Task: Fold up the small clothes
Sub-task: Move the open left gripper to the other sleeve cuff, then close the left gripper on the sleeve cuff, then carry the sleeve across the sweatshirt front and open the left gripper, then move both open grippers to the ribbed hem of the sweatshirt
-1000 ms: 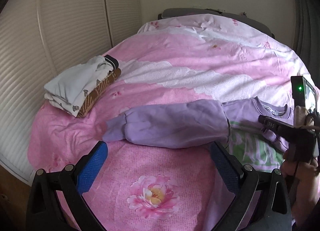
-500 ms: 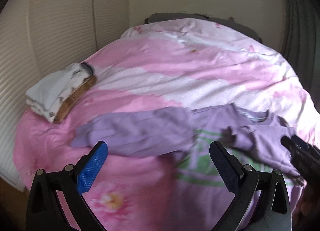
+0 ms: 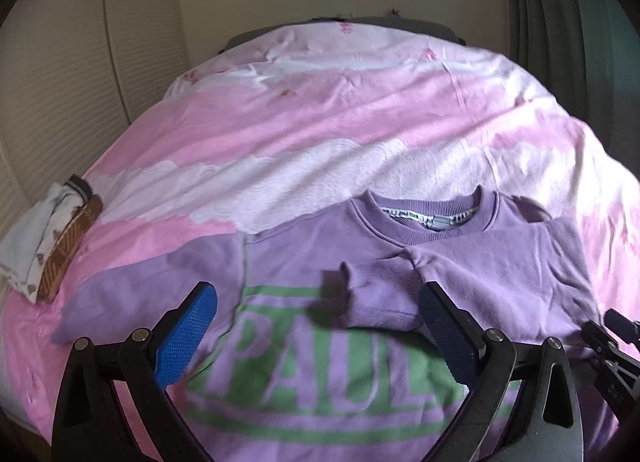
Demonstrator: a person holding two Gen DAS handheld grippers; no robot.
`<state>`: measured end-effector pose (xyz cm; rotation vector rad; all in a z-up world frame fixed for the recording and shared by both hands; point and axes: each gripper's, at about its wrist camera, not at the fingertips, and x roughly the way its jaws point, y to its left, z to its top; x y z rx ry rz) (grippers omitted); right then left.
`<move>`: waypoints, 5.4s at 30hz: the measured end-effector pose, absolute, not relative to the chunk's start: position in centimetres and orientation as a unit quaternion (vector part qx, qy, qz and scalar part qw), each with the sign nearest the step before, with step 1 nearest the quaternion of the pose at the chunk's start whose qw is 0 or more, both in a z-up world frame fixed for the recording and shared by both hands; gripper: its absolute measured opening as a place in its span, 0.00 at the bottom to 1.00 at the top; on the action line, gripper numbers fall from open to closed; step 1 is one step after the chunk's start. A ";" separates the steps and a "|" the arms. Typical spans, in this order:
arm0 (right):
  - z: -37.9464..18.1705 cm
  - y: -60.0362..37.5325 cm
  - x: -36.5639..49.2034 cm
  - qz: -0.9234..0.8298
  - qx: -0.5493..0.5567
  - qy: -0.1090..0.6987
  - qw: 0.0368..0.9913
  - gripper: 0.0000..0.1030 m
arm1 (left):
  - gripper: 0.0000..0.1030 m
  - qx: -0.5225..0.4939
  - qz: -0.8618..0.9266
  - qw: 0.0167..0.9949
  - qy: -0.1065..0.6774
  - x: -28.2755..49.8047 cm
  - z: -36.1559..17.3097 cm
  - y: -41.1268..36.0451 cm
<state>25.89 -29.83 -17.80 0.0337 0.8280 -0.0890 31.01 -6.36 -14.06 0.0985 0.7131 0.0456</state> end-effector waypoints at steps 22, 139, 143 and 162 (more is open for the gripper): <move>-20.8 -31.3 25.3 -0.061 0.021 0.422 0.904 0.46 | 0.99 0.032 0.070 0.907 0.413 32.5 -18.9 -2.9; -14.8 -36.7 21.7 -0.065 0.131 0.342 0.928 0.49 | 0.51 0.100 -0.149 0.910 0.374 29.9 -12.1 -18.3; -14.1 -35.5 21.5 -0.052 0.118 0.332 0.934 0.49 | 0.57 0.090 -0.115 0.918 0.368 28.7 -12.0 -13.8; -17.1 -26.6 28.6 -0.010 0.031 0.416 0.909 0.47 | 0.57 0.021 -0.013 0.901 0.433 29.3 -18.9 -0.9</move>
